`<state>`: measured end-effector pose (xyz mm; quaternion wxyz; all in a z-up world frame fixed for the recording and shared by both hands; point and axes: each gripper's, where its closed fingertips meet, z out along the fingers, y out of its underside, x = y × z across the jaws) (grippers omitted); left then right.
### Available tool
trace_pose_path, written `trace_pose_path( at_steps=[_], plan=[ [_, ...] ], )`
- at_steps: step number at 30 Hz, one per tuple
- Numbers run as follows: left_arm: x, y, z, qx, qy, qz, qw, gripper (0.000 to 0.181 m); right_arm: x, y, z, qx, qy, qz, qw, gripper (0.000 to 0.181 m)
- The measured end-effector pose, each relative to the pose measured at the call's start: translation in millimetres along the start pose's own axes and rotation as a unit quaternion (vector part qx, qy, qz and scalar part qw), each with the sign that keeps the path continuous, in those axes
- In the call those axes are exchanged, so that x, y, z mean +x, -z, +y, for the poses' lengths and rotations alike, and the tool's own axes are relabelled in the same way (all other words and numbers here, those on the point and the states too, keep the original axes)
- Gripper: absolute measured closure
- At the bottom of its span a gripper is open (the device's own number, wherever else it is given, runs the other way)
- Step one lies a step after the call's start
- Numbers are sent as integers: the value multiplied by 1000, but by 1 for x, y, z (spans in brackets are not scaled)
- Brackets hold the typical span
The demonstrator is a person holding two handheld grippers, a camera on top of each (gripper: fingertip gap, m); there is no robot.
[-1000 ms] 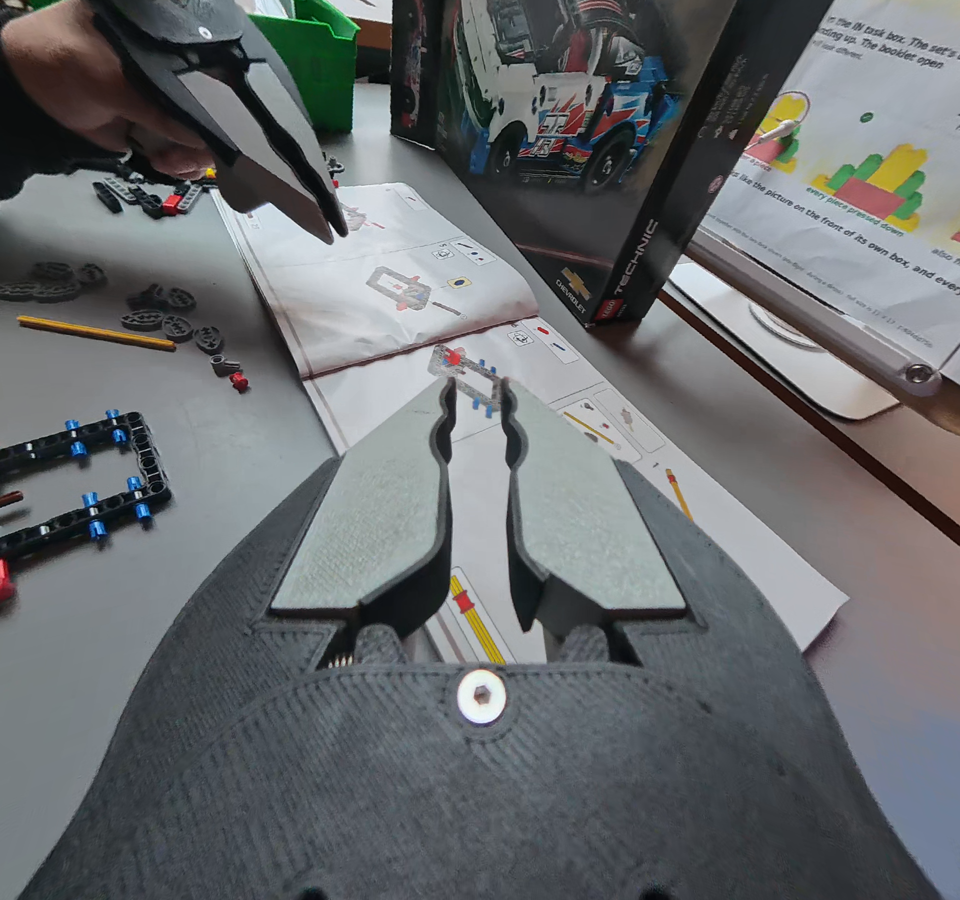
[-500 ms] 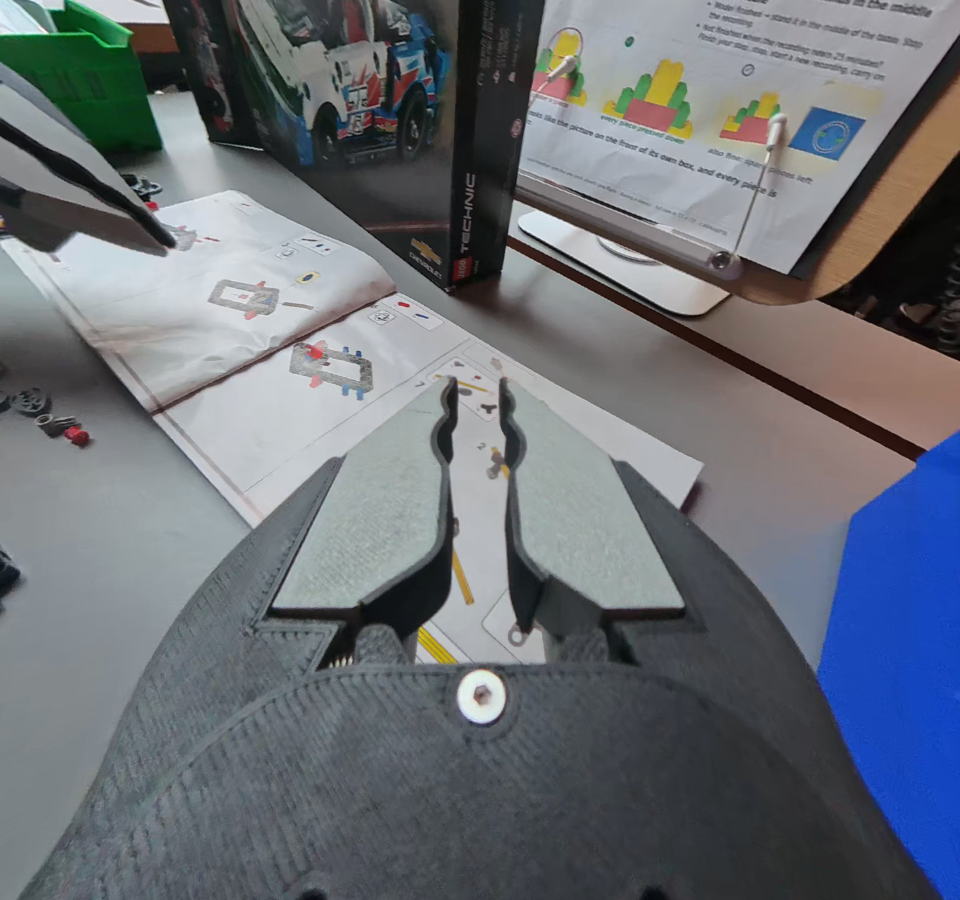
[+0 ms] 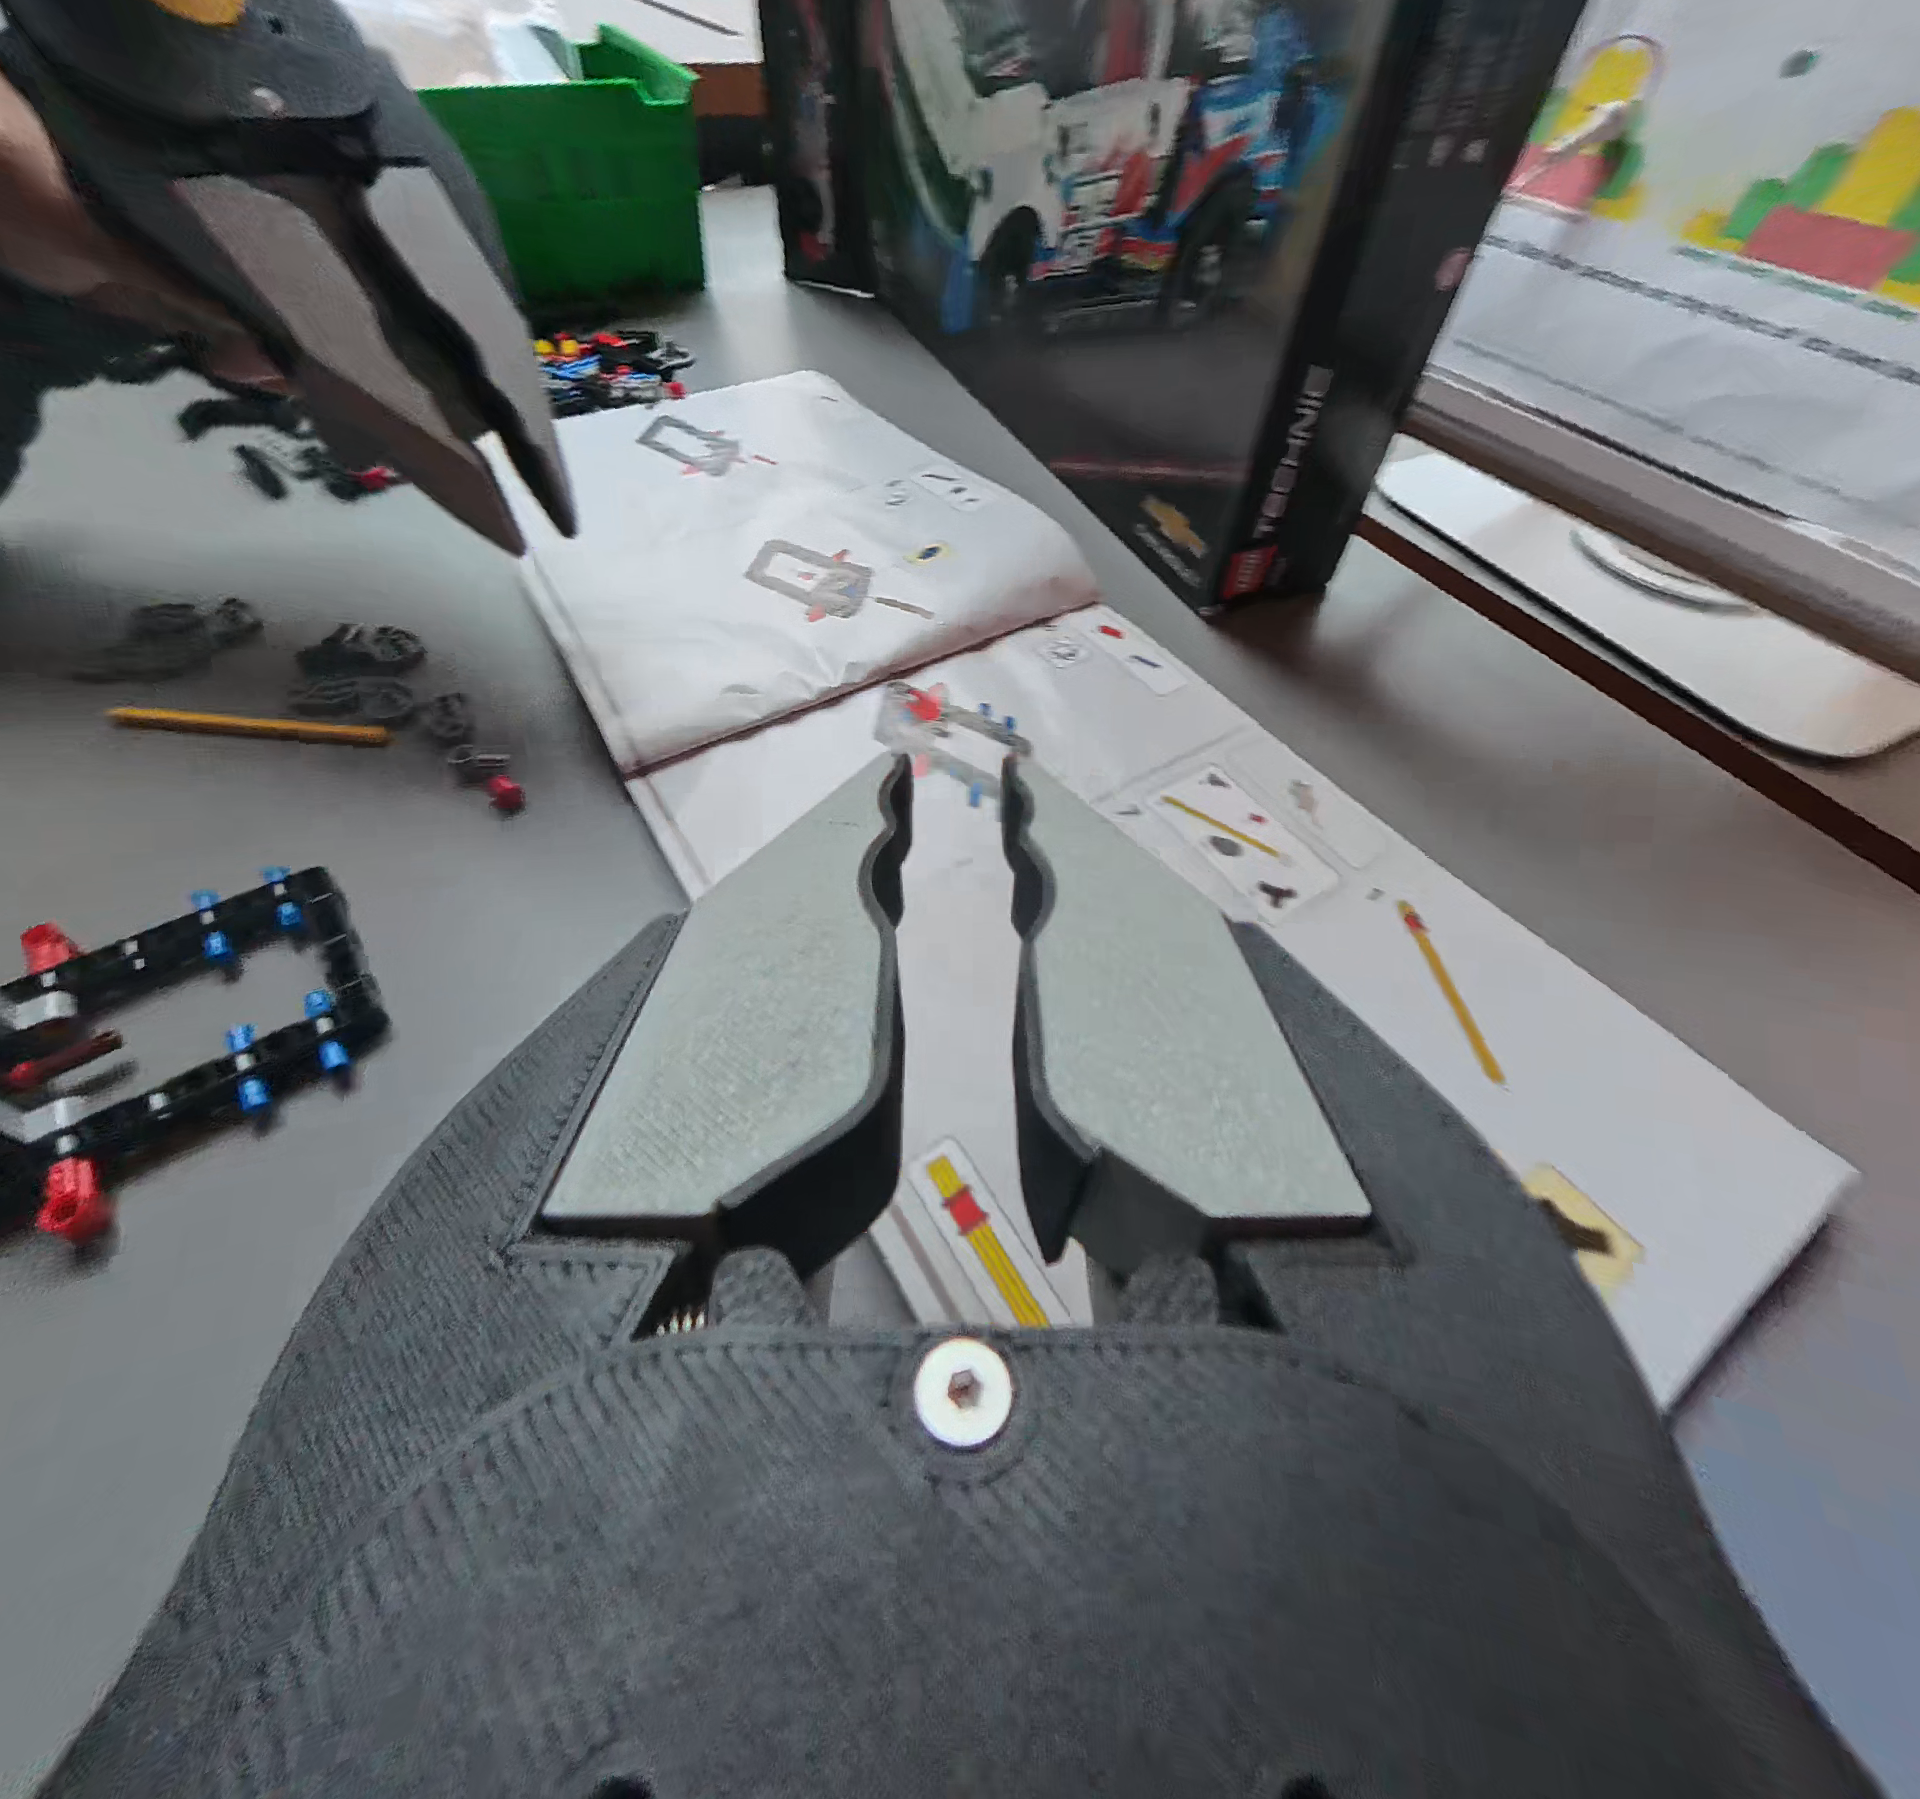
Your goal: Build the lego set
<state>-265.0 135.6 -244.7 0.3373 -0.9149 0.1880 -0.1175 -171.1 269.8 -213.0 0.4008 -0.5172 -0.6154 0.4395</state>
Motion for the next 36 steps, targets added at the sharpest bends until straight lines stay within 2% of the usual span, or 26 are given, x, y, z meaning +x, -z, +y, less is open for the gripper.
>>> trace_pose_path(
  at_steps=[2, 6, 10, 16, 24, 27, 28, 29, 32, 36],
  plan=[
    [6, 5, 11, -37, -11, -8, 999, 176, -27, -10, 2, -10, 22, -48, 999, 168],
    [55, 10, 37, -106, -7, 58, 993, 172, -81, -27, 5, -27, 41, -151, 987, 168],
    [76, 5, 67, -158, -10, 31, 987, 170, -113, -42, 12, -55, 61, -217, 973, 165],
    [78, -1, 81, -165, 28, 23, 986, 162, -129, -58, 23, -97, 88, -250, 959, 165],
    [76, -1, 83, -187, 1, -13, 982, 162, -135, -73, 47, -170, 145, -245, 944, 165],
    [77, -1, 83, -191, -8, -20, 981, 160, -136, -76, 54, -191, 166, -238, 938, 173],
    [76, -1, 83, -191, -13, -26, 981, 164, -137, -77, 54, -191, 171, -236, 938, 177],
    [77, -2, 83, -189, -18, -25, 982, 177, -137, -77, 54, -190, 175, -234, 937, 178],
    [89, -8, 78, -170, -13, 11, 985, 179, -138, -76, 55, -187, 182, -232, 937, 178],
    [89, -14, 71, -160, -27, 10, 987, 180, -139, -70, 56, -185, 188, -231, 937, 178]
  ],
)
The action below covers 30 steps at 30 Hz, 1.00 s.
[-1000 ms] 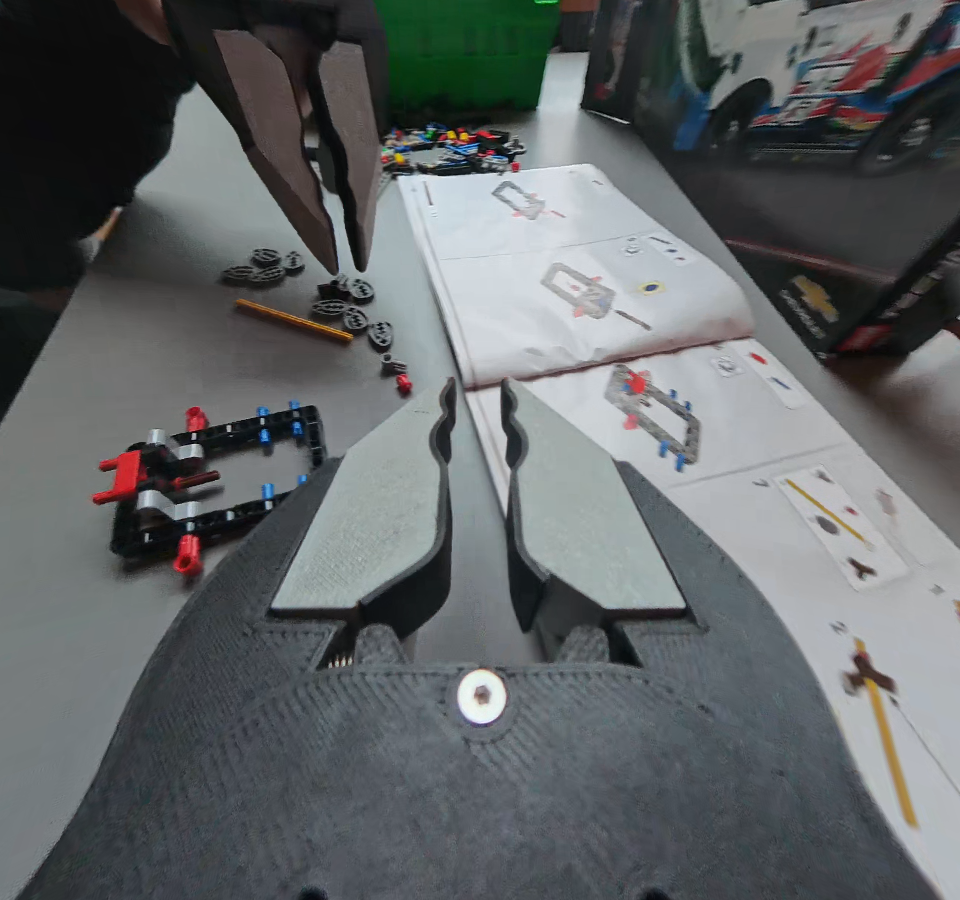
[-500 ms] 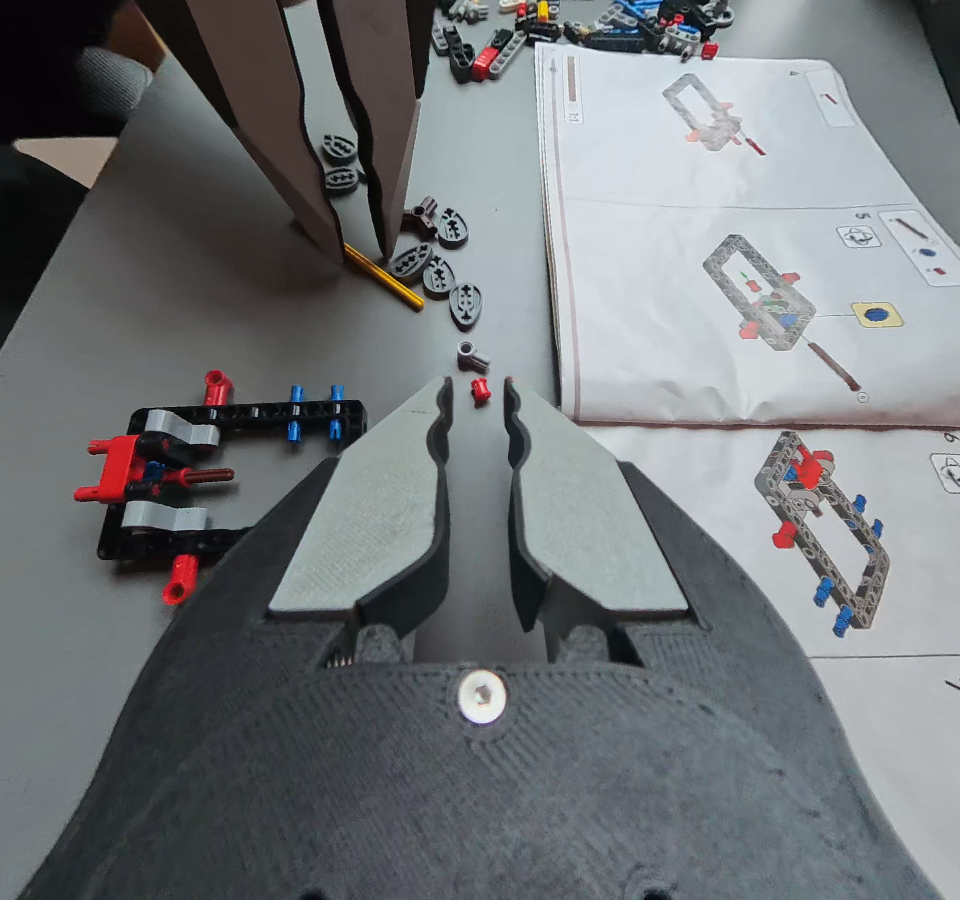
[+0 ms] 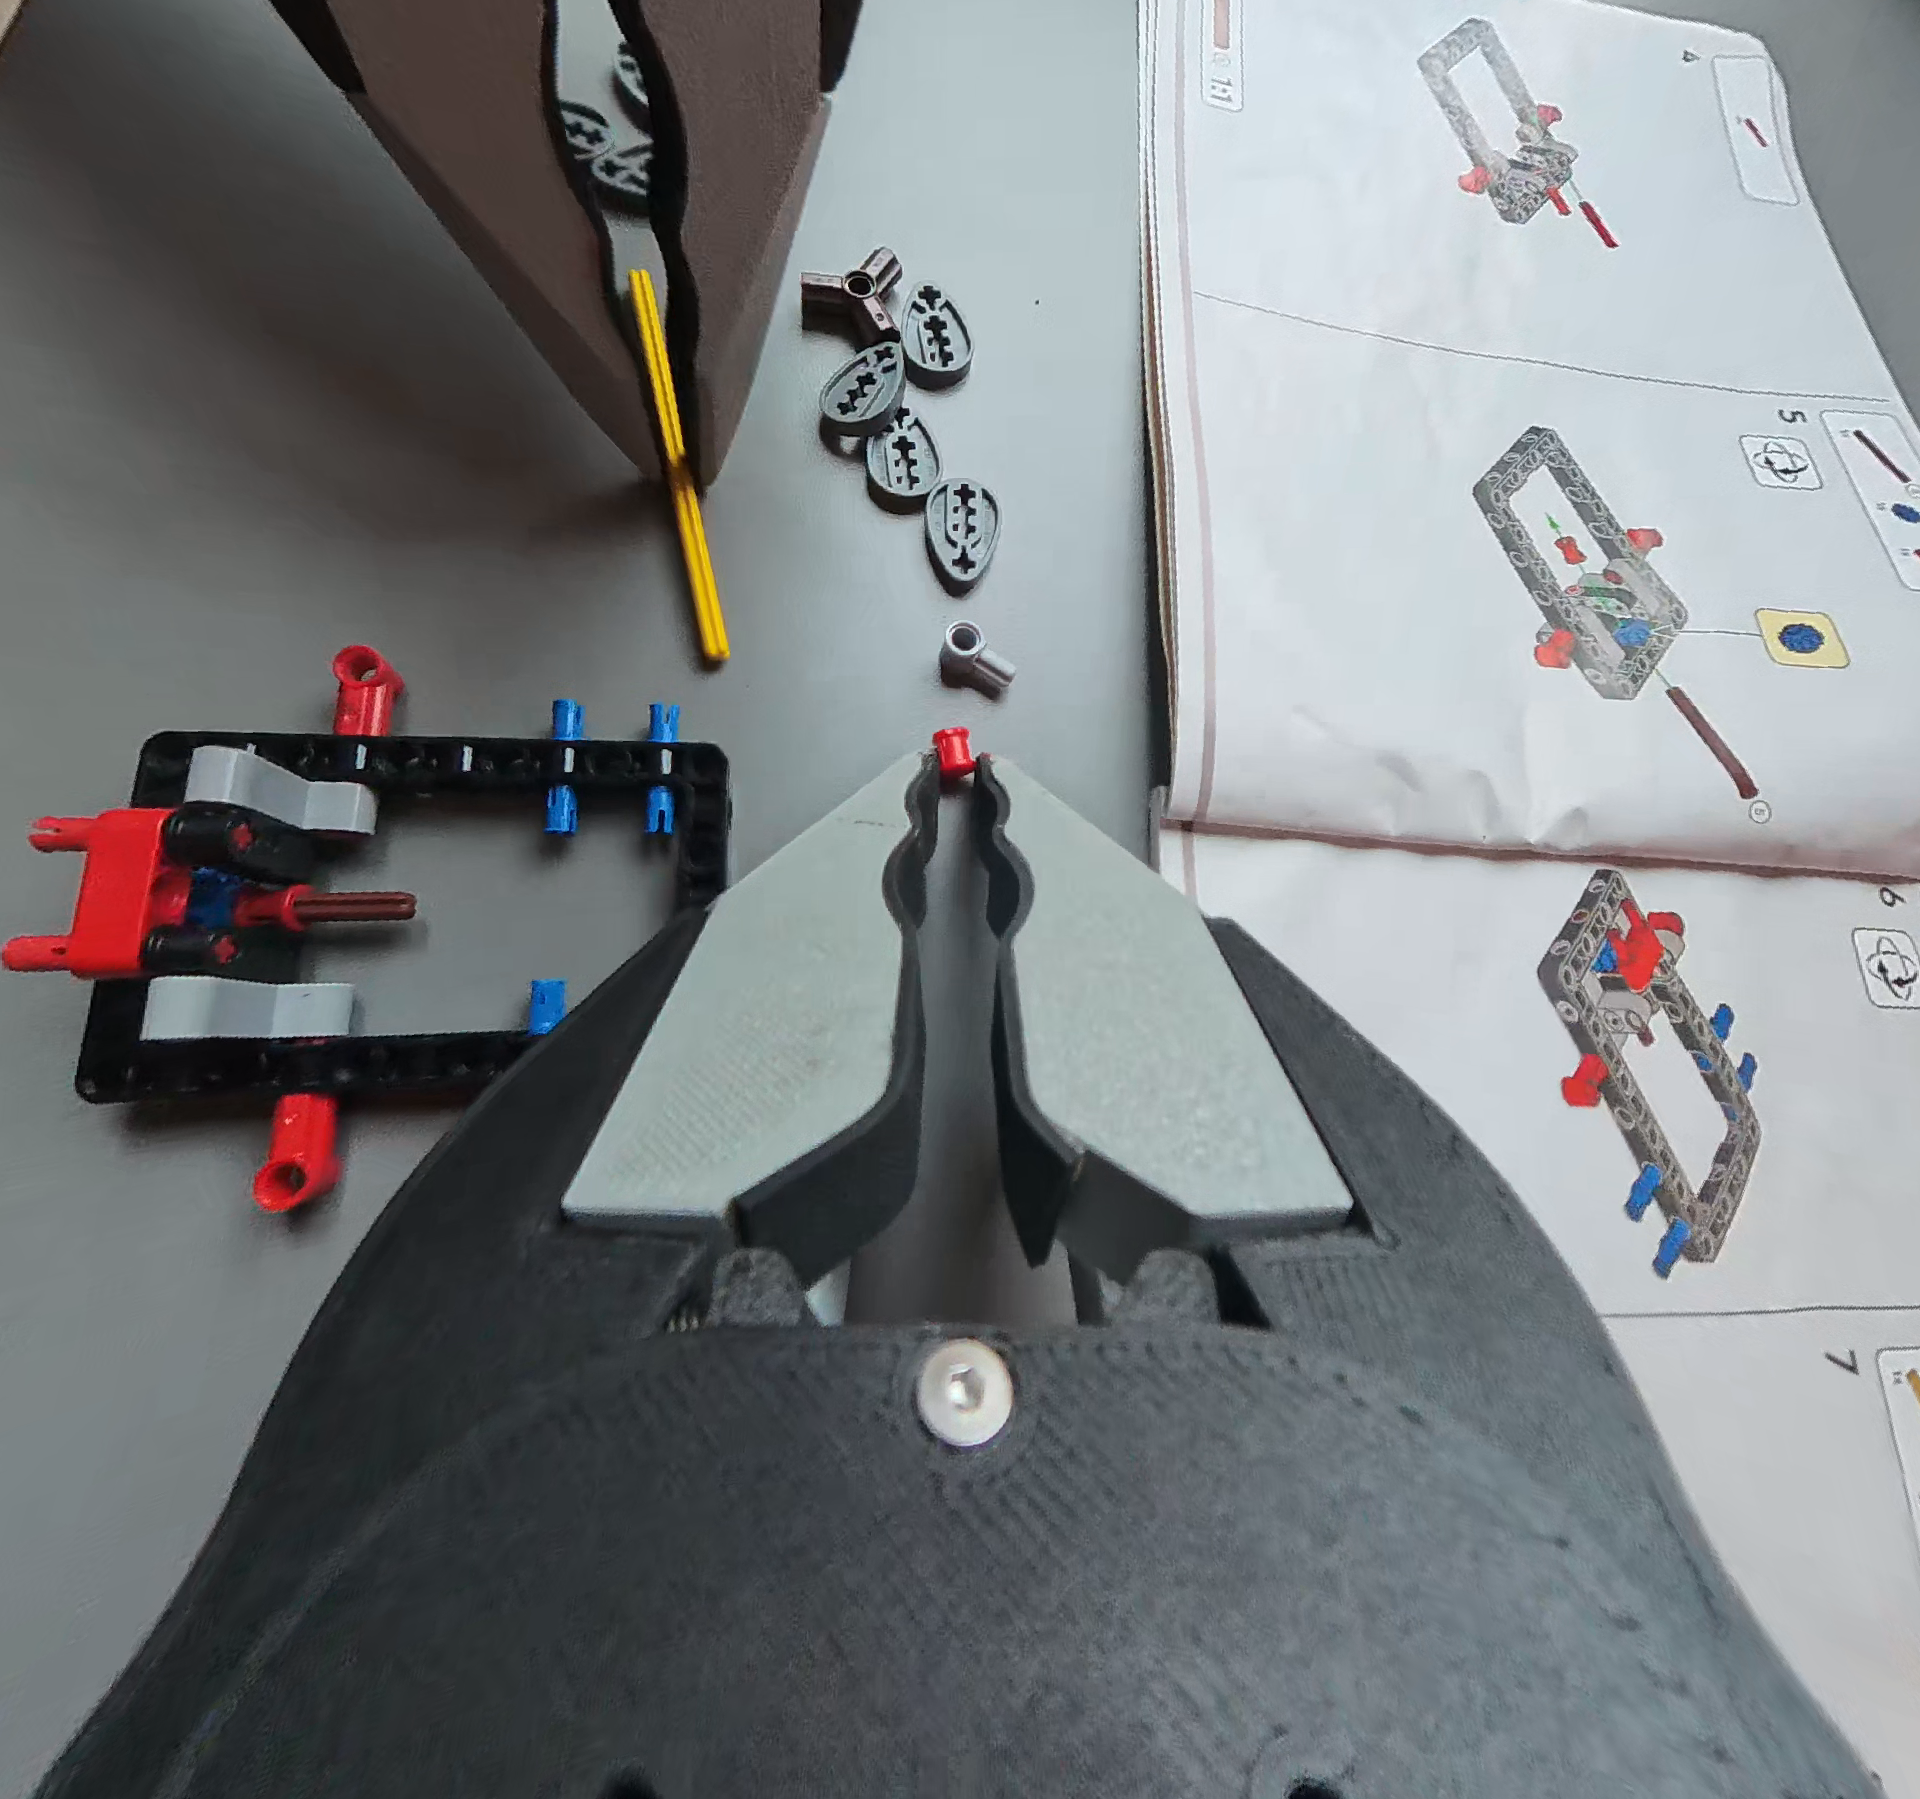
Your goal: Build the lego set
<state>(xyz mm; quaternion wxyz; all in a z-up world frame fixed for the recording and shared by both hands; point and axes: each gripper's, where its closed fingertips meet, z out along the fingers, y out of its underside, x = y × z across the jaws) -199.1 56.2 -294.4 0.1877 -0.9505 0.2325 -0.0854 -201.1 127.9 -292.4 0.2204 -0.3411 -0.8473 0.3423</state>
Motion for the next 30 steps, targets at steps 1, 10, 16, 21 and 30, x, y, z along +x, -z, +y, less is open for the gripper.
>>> trace_pose_path(
  at_steps=[1, 10, 16, 21, 30],
  plan=[
    [-3, -1, -2, 4, -11, -13, 1000, 180, -1, 1, 1, 0, -1, 0, 1000, 178],
    [-28, 10, -27, 68, -85, -133, 985, 179, -1, 11, -4, 34, -11, -4, 999, 168],
    [-35, 4, -22, 53, -107, -161, 980, 179, 0, 11, 0, 23, -5, 2, 1000, 166],
    [-34, -1, -17, 34, -138, -176, 974, 179, -2, 8, 5, 3, 3, -1, 1000, 166],
    [-38, 2, -18, 31, -145, -193, 970, 179, 1, 14, 4, 19, -2, 5, 1000, 164]
  ],
)
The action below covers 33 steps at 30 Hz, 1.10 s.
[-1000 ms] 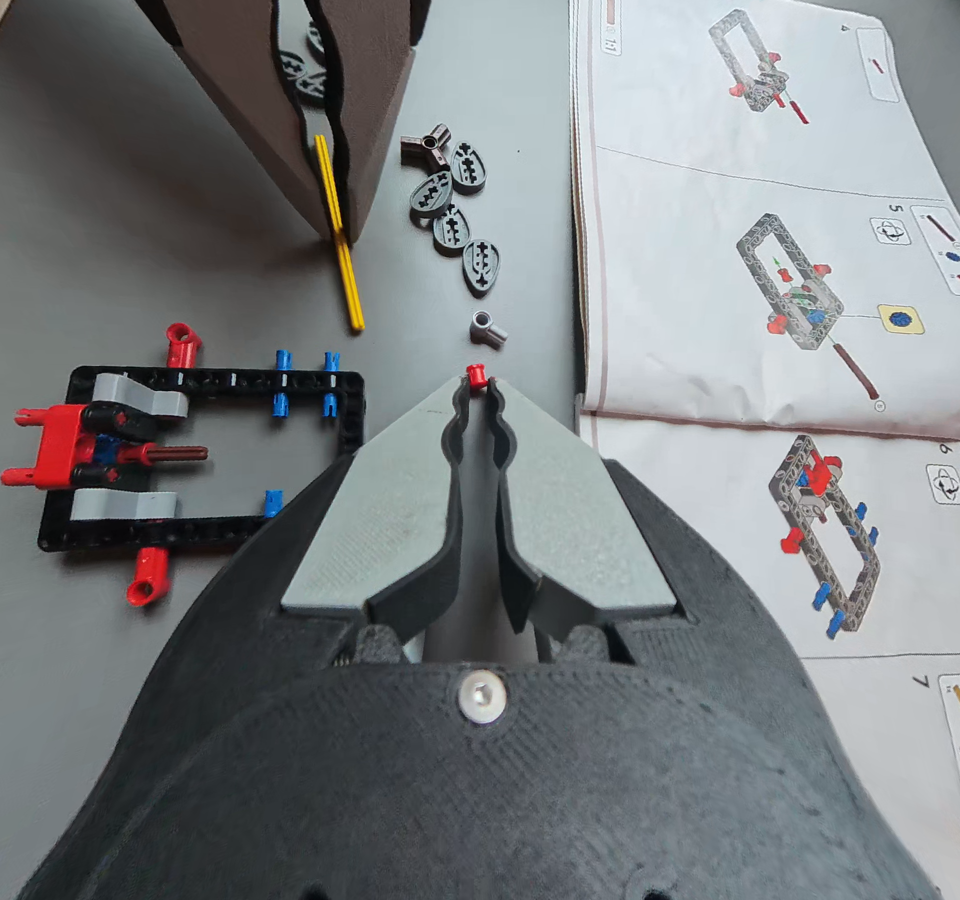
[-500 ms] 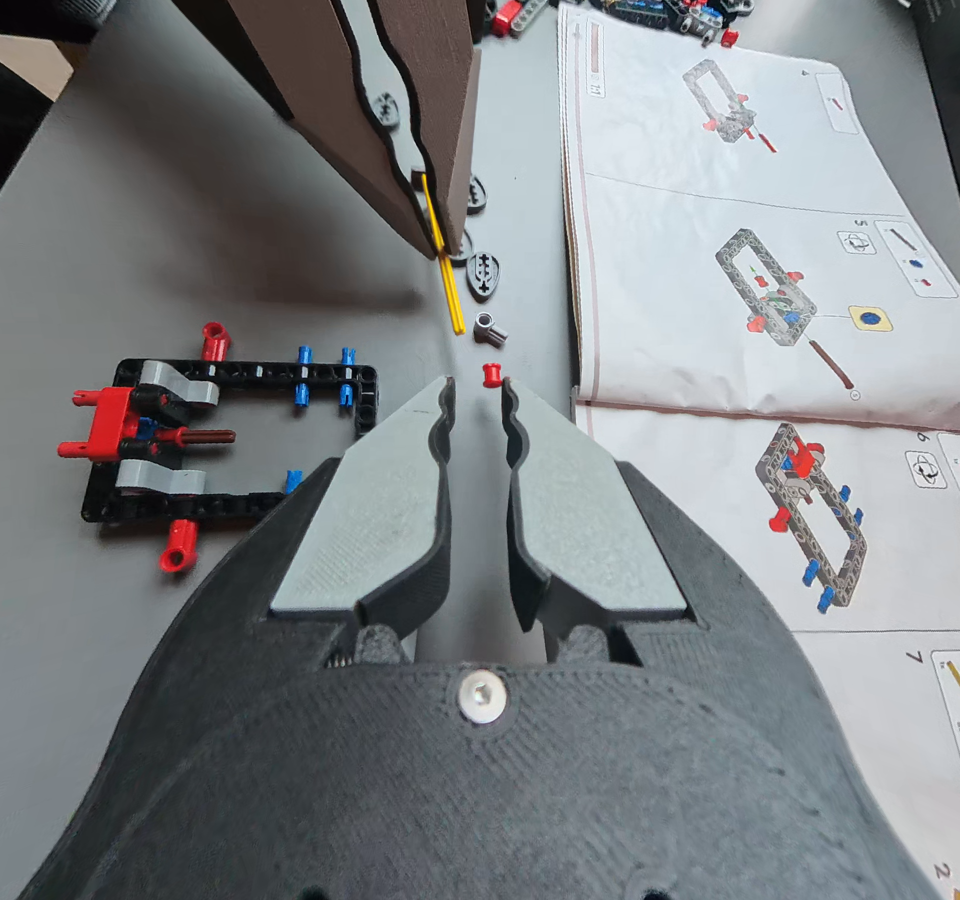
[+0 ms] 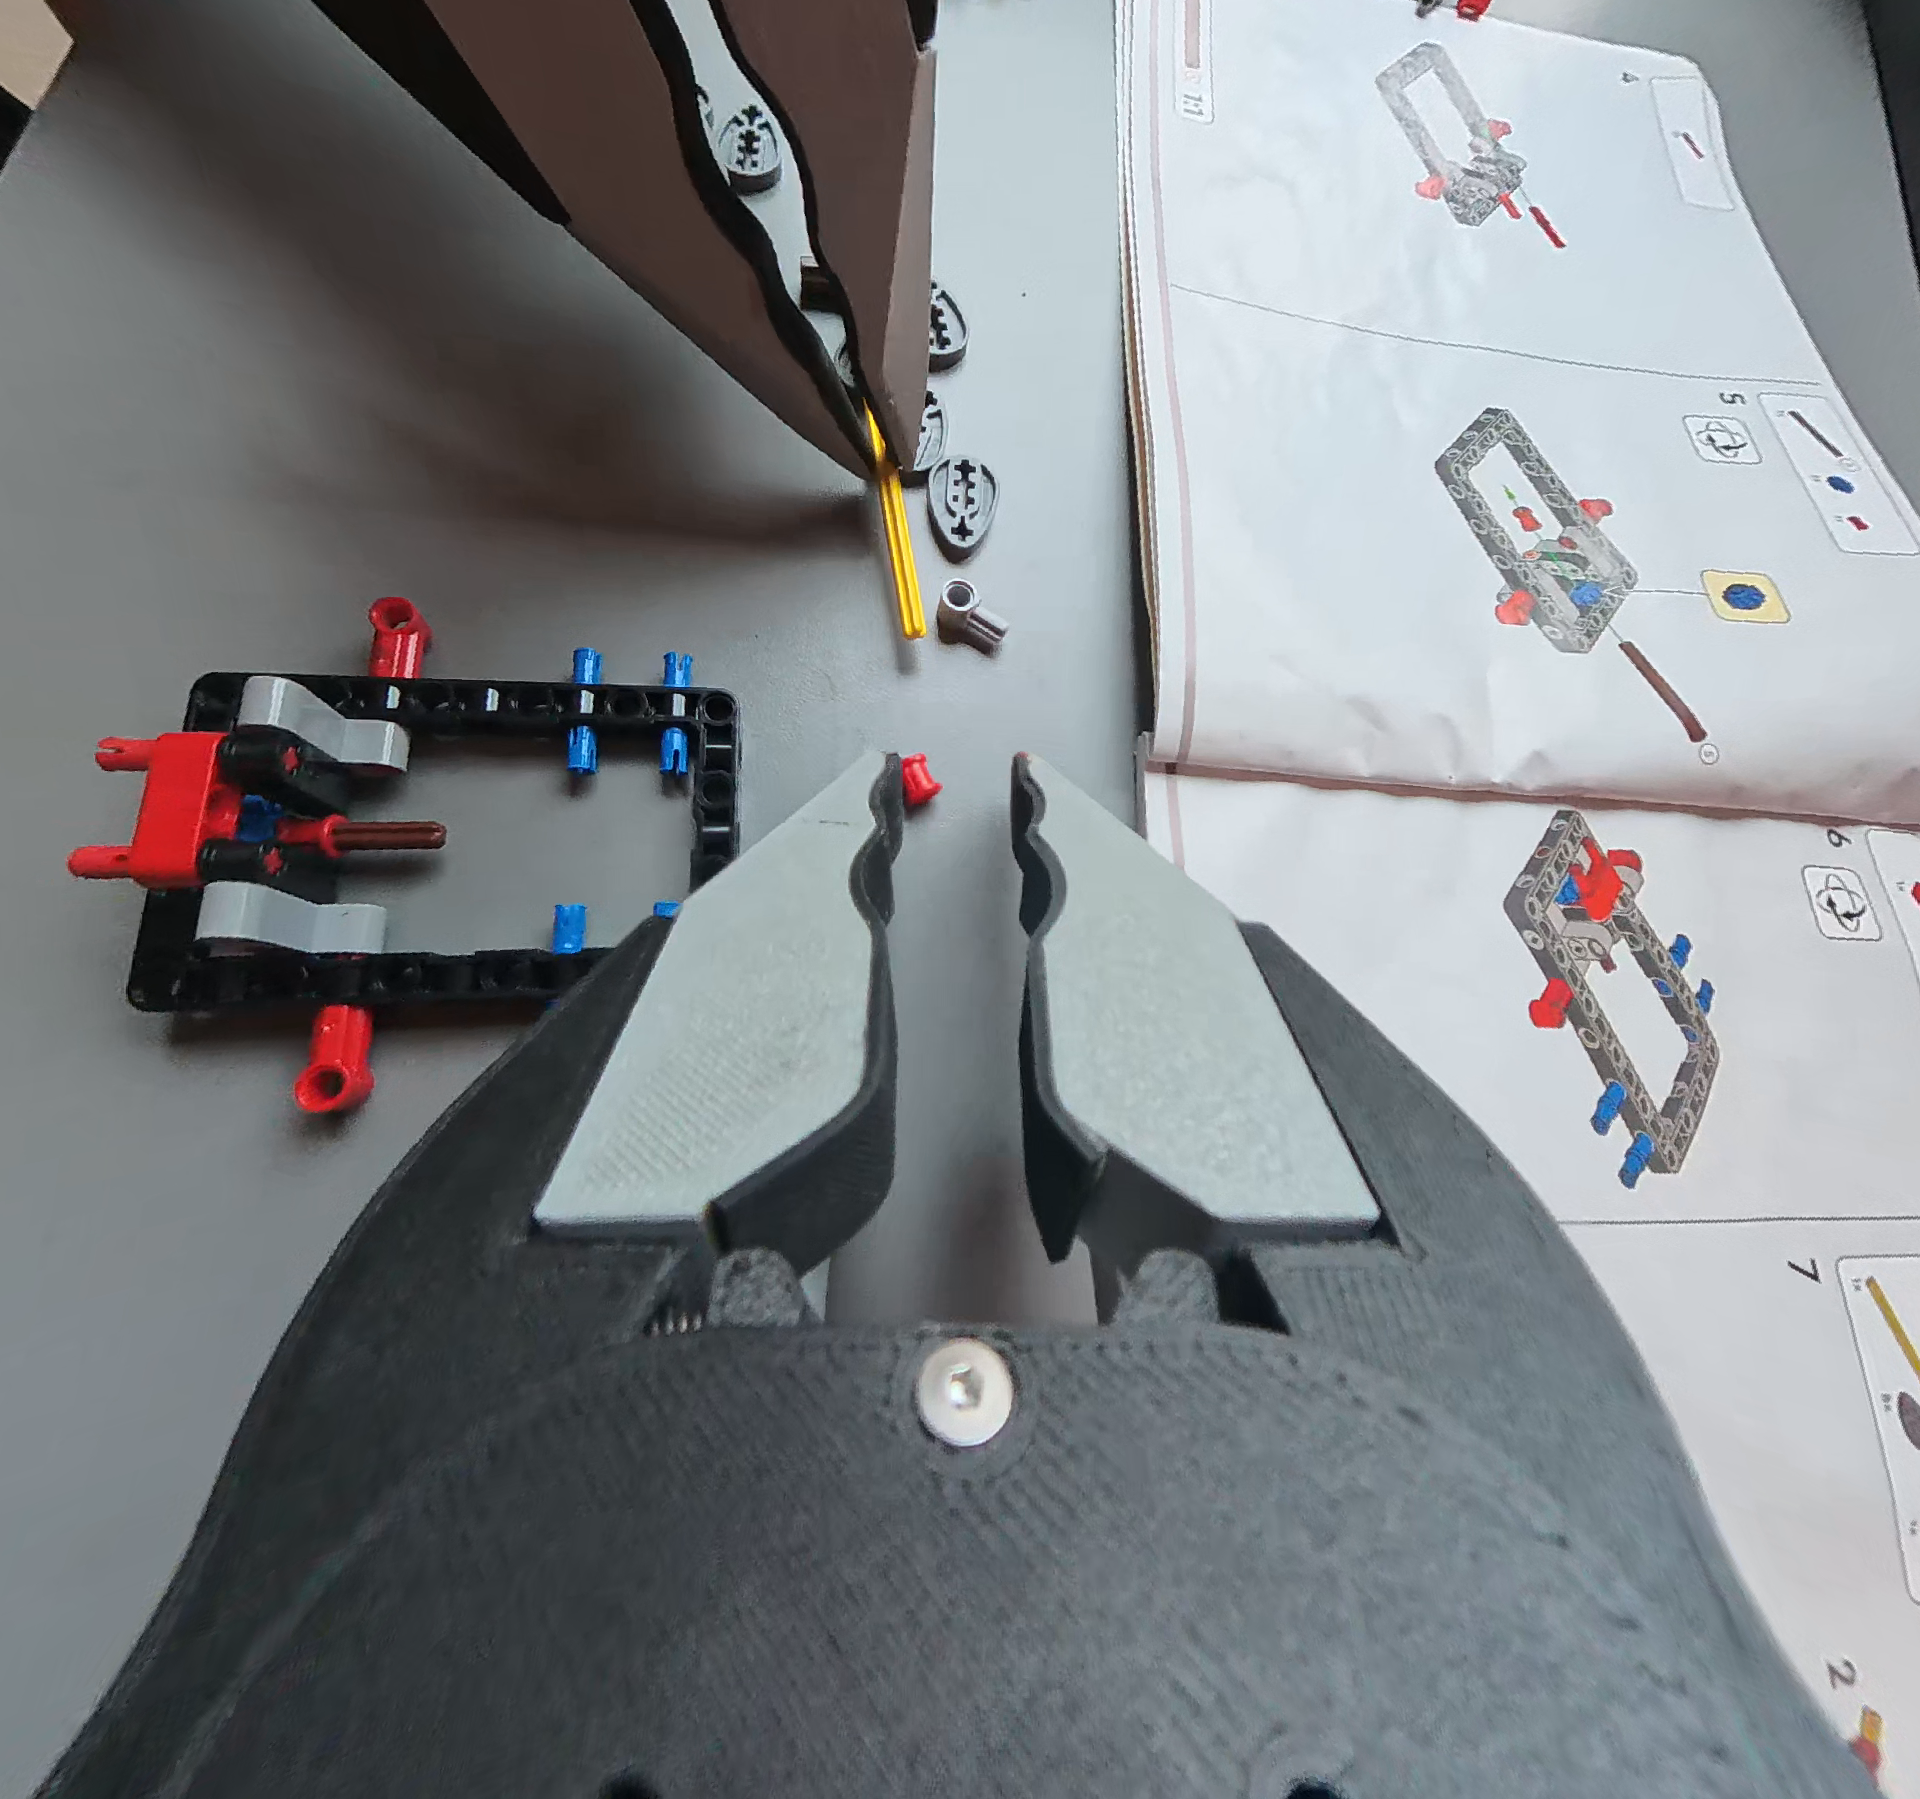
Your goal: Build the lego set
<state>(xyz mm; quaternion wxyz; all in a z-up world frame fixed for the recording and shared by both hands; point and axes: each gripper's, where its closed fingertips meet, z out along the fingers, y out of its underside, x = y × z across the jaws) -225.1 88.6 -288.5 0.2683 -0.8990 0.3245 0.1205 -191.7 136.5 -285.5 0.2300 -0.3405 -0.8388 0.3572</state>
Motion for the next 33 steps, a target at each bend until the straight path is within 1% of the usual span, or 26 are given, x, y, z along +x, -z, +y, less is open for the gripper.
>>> trace_pose_path(
  at_steps=[3, 8, 11, 13, 18, 21, 23, 26, 28, 33],
  plan=[
    [-2, 4, -5, 13, -2, -9, 1000, 180, -4, 4, -11, 31, -8, -12, 999, 163],
    [-3, 12, -22, 53, -19, -29, 998, 179, -12, 9, -36, 85, -20, -29, 996, 164],
    [-6, 17, -29, 72, -25, -43, 996, 179, -9, 9, -34, 75, -13, -11, 997, 174],
    [-5, 20, -33, 85, -30, -47, 995, 179, -11, 9, -34, 80, -13, -18, 997, 177],
    [-7, 24, -40, 99, -46, -68, 992, 179, -12, 9, -35, 84, -20, -25, 996, 180],
    [-7, 23, -40, 101, -44, -67, 992, 179, -12, 11, -38, 94, -16, -23, 995, 180],
    [-7, 22, -40, 105, -32, -61, 992, 179, -12, 11, -38, 92, -6, -15, 996, 180],
    [-4, 19, -40, 108, -3, -28, 994, 178, -12, 11, -37, 87, 22, 1, 996, 180],
    [0, 18, -43, 116, 9, 4, 993, 169, -12, 10, -37, 79, 49, 19, 995, 180],
    [-1, 17, -51, 135, 21, 50, 989, 173, -16, 13, -40, 88, 75, 23, 993, 180]
  ],
)
